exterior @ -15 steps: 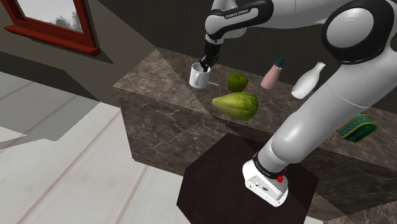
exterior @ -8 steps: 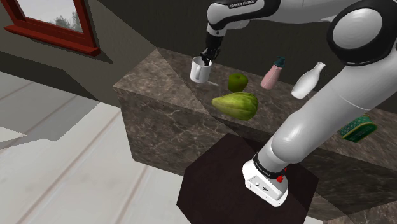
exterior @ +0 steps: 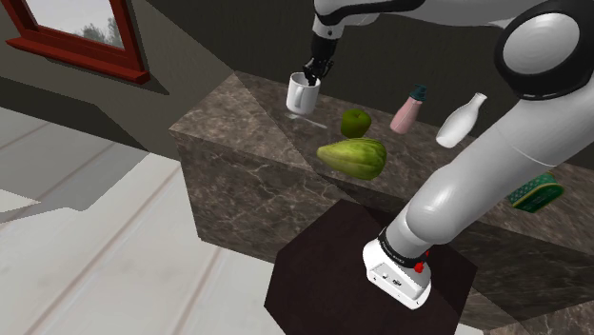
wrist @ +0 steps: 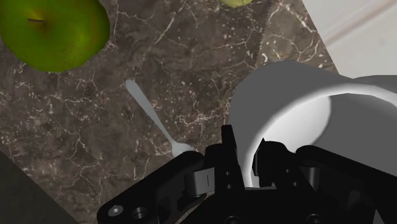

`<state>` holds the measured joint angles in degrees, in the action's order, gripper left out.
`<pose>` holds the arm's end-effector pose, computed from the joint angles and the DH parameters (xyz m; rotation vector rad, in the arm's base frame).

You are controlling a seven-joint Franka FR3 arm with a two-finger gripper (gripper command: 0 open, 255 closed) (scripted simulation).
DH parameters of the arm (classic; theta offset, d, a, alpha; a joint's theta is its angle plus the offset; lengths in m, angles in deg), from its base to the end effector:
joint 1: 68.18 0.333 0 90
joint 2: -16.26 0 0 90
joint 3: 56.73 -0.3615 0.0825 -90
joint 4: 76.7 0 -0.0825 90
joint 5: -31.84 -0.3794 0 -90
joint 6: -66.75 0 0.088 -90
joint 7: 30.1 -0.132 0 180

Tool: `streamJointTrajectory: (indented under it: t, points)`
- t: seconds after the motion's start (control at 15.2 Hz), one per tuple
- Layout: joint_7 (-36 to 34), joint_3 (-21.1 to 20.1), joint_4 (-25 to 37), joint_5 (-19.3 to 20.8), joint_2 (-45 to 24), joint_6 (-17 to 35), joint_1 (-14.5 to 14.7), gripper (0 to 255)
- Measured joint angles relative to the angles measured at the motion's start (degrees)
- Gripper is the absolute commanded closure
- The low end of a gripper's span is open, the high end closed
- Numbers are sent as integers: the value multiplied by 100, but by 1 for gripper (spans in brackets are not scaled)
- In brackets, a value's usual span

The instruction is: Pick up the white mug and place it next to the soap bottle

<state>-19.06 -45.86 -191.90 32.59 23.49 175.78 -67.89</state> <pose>0.5039 -0.0994 0.5319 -3.1333 -0.0211 -0.0284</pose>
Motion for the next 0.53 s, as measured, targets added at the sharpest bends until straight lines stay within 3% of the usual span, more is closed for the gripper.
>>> streamJointTrajectory:
  t: [0.53]
  points:
    - [-10,-10,556,9,64,-619,4,255]
